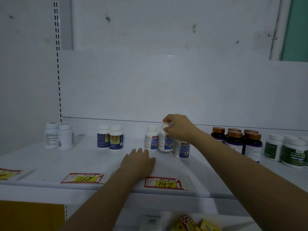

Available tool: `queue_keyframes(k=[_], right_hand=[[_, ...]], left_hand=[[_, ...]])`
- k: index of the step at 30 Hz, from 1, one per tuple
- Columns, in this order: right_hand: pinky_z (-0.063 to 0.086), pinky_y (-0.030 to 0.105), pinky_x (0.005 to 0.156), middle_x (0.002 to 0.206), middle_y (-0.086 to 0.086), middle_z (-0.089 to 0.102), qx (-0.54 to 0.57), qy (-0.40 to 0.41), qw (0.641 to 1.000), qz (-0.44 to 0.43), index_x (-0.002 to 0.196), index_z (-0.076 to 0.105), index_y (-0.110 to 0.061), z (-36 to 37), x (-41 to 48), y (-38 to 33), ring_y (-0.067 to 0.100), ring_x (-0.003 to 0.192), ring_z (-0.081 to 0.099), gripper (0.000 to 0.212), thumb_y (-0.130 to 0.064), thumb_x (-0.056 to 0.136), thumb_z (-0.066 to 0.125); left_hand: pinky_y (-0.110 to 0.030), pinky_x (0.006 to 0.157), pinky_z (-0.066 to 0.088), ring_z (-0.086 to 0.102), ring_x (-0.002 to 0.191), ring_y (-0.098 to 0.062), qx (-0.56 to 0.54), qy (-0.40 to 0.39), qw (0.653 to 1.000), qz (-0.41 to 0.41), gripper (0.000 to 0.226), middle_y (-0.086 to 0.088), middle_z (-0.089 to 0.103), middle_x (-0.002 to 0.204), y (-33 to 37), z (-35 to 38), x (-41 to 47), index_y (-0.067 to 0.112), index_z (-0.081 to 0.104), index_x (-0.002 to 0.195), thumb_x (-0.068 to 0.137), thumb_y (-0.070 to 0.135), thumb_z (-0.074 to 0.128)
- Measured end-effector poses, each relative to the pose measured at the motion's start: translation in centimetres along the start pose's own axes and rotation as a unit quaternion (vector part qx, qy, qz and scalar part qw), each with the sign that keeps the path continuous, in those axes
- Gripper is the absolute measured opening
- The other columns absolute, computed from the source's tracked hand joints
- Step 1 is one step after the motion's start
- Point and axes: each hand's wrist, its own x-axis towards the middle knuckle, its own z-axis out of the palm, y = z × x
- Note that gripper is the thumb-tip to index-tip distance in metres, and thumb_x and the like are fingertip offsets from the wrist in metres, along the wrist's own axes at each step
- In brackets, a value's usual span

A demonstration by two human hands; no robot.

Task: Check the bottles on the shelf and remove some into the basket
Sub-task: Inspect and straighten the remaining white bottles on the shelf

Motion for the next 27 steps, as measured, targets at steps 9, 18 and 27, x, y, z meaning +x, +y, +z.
queue_keyframes(k=[9,18,27], right_hand=[[0.030,0.041,0.103,0.133,-0.001,0.054,-0.096,-0.040,0.994,0.032,0.129,0.047,-0.026,1.6,-0.4,1.6,0.025,0.123,0.042,0.038,-0.036,0.092,0.051],[0.040,0.033,0.098,0.139,0.009,0.048,-0.078,-0.069,0.992,0.065,0.135,0.048,-0.019,-1.0,-1.3,3.2,0.027,0.126,0.045,0.039,-0.029,0.098,0.044],[0.041,0.022,0.080,0.133,0.007,0.052,-0.025,-0.030,0.998,0.046,0.128,0.054,-0.021,-3.5,-2.9,3.2,0.021,0.114,0.051,0.037,-0.018,0.092,0.054]], left_hand=[[-0.045,0.116,0.010,0.011,0.145,-0.026,0.044,-0.042,0.998,-0.002,0.061,-0.008,0.010,0.158,-0.1,0.0,-0.2,0.014,0.015,0.150,0.099,0.047,0.014],[-0.044,0.117,0.009,0.009,0.145,-0.024,0.052,-0.061,0.997,-0.003,0.061,-0.007,0.007,0.158,0.0,-0.2,-0.4,0.013,0.010,0.150,0.100,0.046,0.013],[-0.039,0.109,0.028,0.035,0.134,-0.024,-0.001,-0.037,0.999,-0.019,0.055,-0.008,0.034,0.149,0.1,-0.6,-0.7,0.014,0.034,0.142,0.099,0.046,0.025]])
